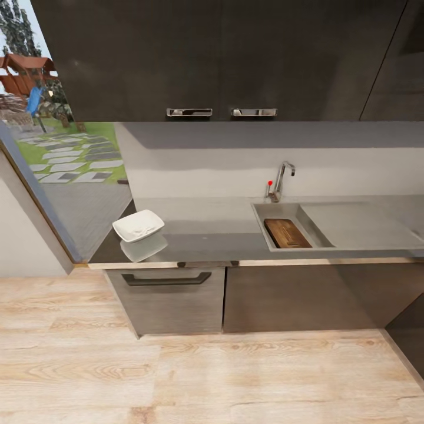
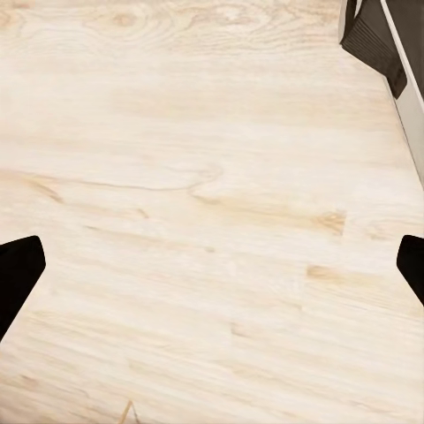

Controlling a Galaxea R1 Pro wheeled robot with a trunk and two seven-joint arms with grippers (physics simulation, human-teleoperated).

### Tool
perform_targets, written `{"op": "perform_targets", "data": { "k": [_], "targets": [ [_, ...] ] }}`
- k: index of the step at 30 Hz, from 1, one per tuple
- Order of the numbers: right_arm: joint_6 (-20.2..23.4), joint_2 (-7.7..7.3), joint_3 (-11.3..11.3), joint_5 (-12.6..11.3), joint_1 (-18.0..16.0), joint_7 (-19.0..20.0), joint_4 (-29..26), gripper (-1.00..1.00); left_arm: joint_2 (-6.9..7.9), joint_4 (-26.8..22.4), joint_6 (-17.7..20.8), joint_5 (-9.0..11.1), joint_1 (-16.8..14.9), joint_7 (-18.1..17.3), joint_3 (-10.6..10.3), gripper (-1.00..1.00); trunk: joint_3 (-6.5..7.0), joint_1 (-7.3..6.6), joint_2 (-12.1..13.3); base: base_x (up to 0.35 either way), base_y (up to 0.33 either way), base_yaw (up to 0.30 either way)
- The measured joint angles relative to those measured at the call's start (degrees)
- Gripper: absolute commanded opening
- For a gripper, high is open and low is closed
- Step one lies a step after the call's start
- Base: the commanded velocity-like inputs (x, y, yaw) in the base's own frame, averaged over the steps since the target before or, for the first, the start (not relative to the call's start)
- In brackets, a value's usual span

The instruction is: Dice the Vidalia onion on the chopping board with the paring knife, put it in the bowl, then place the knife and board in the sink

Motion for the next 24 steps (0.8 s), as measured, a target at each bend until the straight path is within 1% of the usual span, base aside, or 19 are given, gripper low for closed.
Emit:
{"op": "perform_targets", "data": {
  "k": [24],
  "targets": [
    [0.0, 0.02, -0.03, 0.05, 0.0, 0.0, -0.1, 1.0, 0.0, 0.0, 0.0, 0.0, 0.0, 0.0, 0.0, 1.0, 0.0, 0.0, 0.0, 0.0, 0.0, 0.0]
  ]
}}
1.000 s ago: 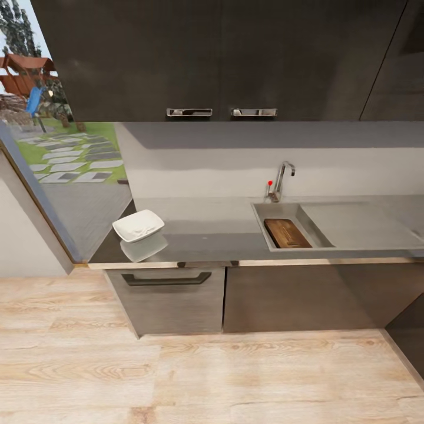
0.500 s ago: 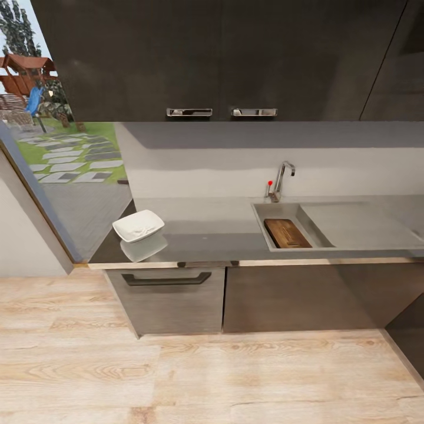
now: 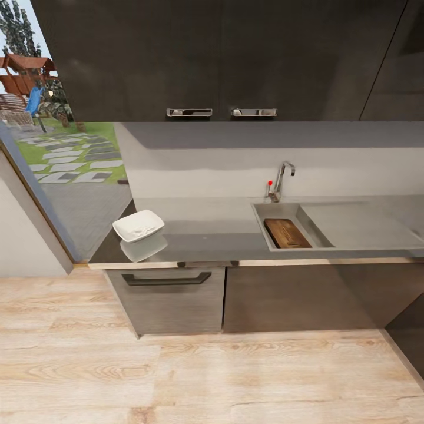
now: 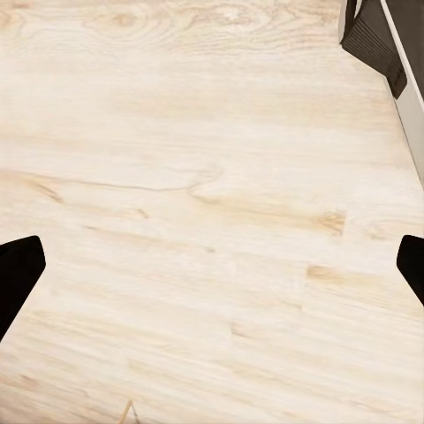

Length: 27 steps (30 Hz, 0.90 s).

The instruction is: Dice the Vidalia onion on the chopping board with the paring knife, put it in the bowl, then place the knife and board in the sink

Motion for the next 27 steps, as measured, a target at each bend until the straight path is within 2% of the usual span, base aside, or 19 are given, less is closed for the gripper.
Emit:
{"op": "perform_targets", "data": {
  "k": [27],
  "targets": [
    [0.0, 0.01, 0.0, 0.0, 0.0, 0.0, 0.01, 1.0, 0.0, 0.0, 0.0, 0.0, 0.0, 0.0, 0.0, 1.0, 0.0, 0.0, 0.0, 0.0, 0.0, 0.0]
  ]
}}
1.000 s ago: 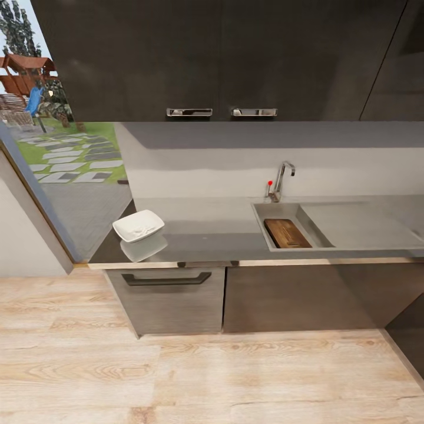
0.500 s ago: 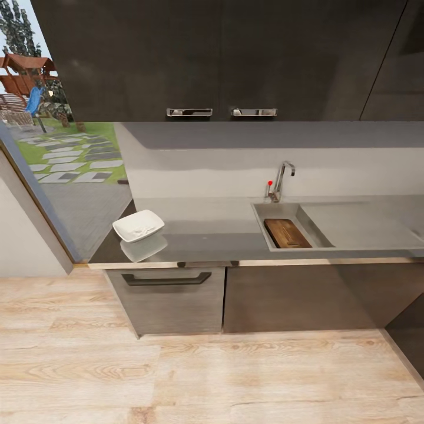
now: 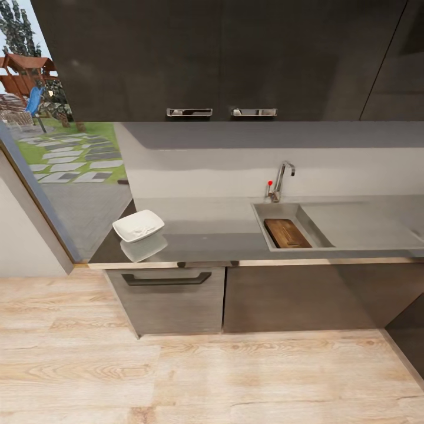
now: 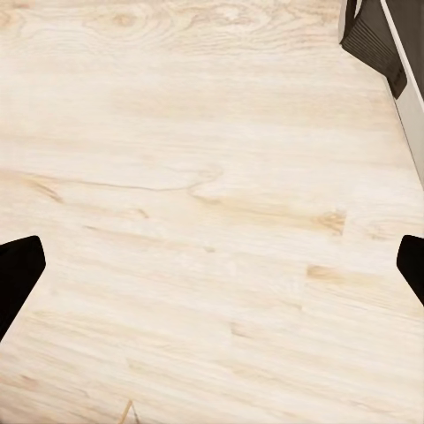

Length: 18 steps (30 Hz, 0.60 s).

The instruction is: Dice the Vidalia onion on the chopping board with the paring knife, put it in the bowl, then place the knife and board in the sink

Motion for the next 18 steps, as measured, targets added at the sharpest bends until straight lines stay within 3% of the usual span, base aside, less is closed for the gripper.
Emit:
{"op": "perform_targets", "data": {
  "k": [18],
  "targets": [
    [0.0, -0.03, 0.0, 0.0, 0.0, 0.0, 0.0, 1.0, 0.0, 0.0, 0.0, 0.0, 0.0, 0.0, 0.0, 1.0, 0.0, 0.0, 0.0, 0.0, 0.0, 0.0]
  ]
}}
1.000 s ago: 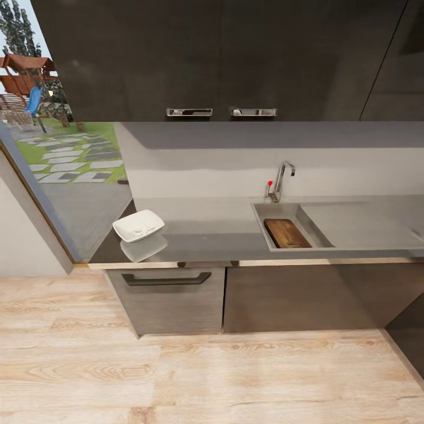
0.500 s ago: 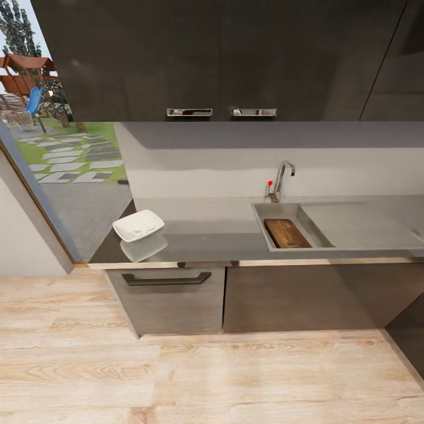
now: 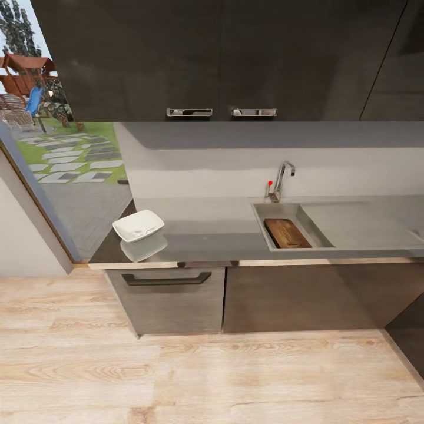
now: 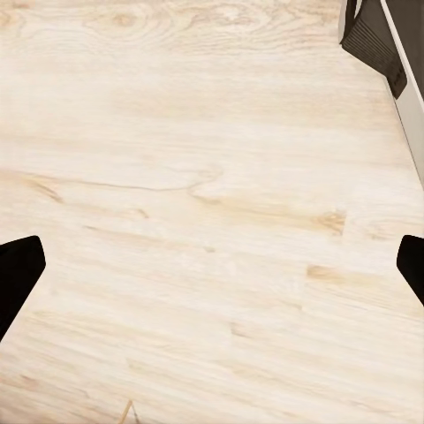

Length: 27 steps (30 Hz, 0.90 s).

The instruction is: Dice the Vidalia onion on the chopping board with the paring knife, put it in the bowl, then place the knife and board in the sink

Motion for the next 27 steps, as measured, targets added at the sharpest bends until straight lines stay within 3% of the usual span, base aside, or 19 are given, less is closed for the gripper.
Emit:
{"op": "perform_targets", "data": {
  "k": [27],
  "targets": [
    [0.0, -0.01, 0.0, 0.0, 0.0, 0.0, -0.01, 1.0, 0.0, 0.0, 0.0, 0.0, 0.0, 0.0, 0.0, 1.0, 0.0, 0.0, 0.0, 0.0, 0.0, 0.0]
  ]
}}
